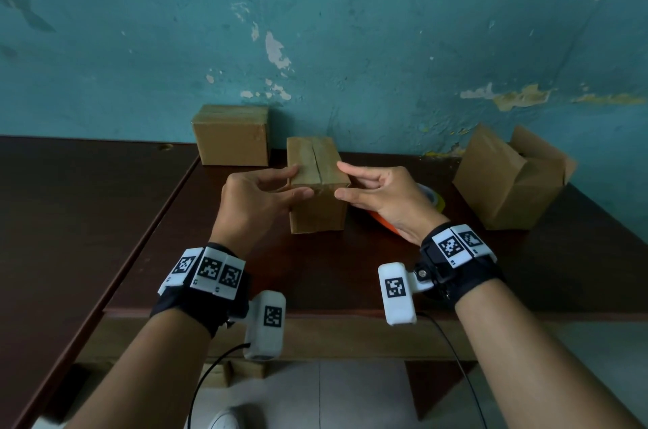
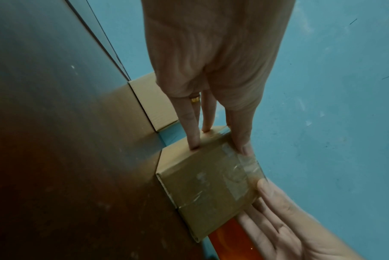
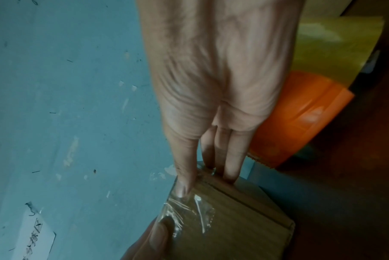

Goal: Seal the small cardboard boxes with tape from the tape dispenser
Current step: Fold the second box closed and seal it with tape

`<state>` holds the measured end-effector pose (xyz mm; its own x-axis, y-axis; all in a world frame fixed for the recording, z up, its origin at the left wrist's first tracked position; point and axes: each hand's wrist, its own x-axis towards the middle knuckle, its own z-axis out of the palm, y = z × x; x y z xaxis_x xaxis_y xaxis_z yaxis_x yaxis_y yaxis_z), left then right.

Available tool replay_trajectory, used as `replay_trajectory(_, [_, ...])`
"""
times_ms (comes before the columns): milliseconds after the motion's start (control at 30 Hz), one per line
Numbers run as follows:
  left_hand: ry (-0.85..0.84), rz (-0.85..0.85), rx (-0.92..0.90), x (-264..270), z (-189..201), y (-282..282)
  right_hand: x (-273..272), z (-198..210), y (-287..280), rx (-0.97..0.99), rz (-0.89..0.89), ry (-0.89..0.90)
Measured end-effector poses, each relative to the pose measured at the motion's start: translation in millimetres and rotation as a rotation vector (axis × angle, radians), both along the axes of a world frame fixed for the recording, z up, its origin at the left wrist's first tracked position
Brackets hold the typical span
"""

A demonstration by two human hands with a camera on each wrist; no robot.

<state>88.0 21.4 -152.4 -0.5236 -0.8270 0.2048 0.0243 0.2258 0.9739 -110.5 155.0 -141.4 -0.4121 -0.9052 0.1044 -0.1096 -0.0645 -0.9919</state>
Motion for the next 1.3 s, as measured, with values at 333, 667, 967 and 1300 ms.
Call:
replay_trajectory(333, [-0.07,0.017,-0.134,3.6,3.2,4.6,-5.1,-3.1,-2.6,0.037,-0.009,0.091])
replay_trajectory(667, [-0.125,0.186,-0.295,-6.2,1.8,16.0,5.6,-2.0,-9.9,-0.015,-0.113,0.178])
replay_trajectory(967, [0.008,-0.024,-0.035,2.7,2.3,-1.4,-2.3,5.3,1.4,0.035,0.047,0.045])
replay_trajectory(1300, [-0.044,-0.031,-0.106,6.3,0.5,-3.1,-8.7,-3.2,-1.9,0.025,0.045,0.1])
